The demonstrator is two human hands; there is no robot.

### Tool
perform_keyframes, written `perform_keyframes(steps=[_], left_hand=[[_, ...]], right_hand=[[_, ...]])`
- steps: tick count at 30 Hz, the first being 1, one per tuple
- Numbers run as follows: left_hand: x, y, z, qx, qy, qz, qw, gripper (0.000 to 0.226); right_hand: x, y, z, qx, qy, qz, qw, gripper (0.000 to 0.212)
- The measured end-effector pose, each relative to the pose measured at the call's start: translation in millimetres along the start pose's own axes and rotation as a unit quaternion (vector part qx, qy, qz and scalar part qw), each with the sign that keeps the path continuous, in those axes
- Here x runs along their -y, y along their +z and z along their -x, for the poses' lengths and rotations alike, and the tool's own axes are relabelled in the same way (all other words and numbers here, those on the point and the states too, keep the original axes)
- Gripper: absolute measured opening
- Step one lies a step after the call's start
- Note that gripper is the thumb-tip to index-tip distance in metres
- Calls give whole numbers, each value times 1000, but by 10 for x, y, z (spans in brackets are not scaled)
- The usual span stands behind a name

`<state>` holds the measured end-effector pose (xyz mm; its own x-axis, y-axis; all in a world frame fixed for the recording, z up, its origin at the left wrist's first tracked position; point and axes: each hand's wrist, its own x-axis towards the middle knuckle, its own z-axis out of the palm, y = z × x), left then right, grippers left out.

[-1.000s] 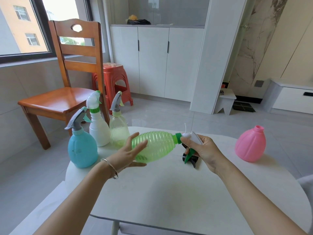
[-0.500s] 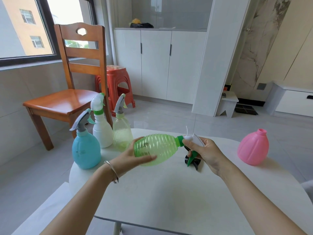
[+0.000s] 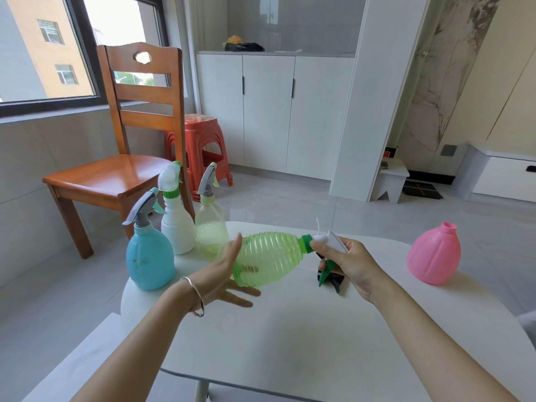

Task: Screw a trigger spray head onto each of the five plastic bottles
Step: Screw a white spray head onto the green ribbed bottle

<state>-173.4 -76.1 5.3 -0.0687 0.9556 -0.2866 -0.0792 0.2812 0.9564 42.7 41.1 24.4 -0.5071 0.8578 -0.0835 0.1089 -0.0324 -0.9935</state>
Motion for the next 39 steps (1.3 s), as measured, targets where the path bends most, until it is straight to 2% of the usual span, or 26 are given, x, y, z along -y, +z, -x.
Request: perform_keyframes(steps=[2,3,6,8,9,10,12,13,15,17,19,21,23,25,28,30,32,35,39], left_hand=[[-11,-3,-16,-30,23,-8,999,59],[-18,-16,-22,-47,54,0,997,60],[32,-69,-36,-33,95,-18,995,113],[43,-71,-41,-12,68,14,997,123],[33,-50,-31,4,43,42,998,116],[17,-27,-21,12,26,57,998,100],[13,-21,-21,-9,54,23,998,72],[17,-28,-28,-27,85,-1,996,74],[36,-60,-37,-29,124,-12,992,105],[44,-52,-41,-14,106,32,994,117],[17,0,-27,-4,46,91,995,105],[11,19,-28,-21,21,86,996,91],[12,36,-36,-39,48,63,996,88],[20,38,-43,-51,79,60,994,87],[9,39,-25,-84,136,26,987,63],[22,30,-17,-105,182,-50,976,67],[9,39,11,-111,202,-75,970,72],[-10,16,30,-85,179,-70,978,79],[-50,-58,89,40,21,12,999,97]], right_hand=[[5,-13,-8,-3,8,-7,1000,22],[10,-26,-14,-5,13,-16,1000,28],[23,-63,-26,-3,19,-33,999,43],[24,-55,-20,7,20,-28,999,44],[24,-37,-10,11,20,-24,999,42],[24,-18,-2,13,20,-23,999,39],[22,-4,5,12,28,-30,999,33],[29,-4,6,13,33,-40,999,29],[50,-15,3,14,37,-63,997,29],[64,-14,3,15,29,-60,998,35],[56,2,8,17,19,-34,999,34],[51,16,12,21,11,-16,1000,24],[69,23,19,22,0,1,1000,18],[105,23,26,22,-14,19,999,22],[132,26,21,27,-15,14,999,29],[135,13,11,37,-2,-3,999,37],[134,-13,-2,40,2,-5,999,42],[130,-60,-3,47,-5,15,999,44],[156,-102,17,87,-23,95,991,40]])
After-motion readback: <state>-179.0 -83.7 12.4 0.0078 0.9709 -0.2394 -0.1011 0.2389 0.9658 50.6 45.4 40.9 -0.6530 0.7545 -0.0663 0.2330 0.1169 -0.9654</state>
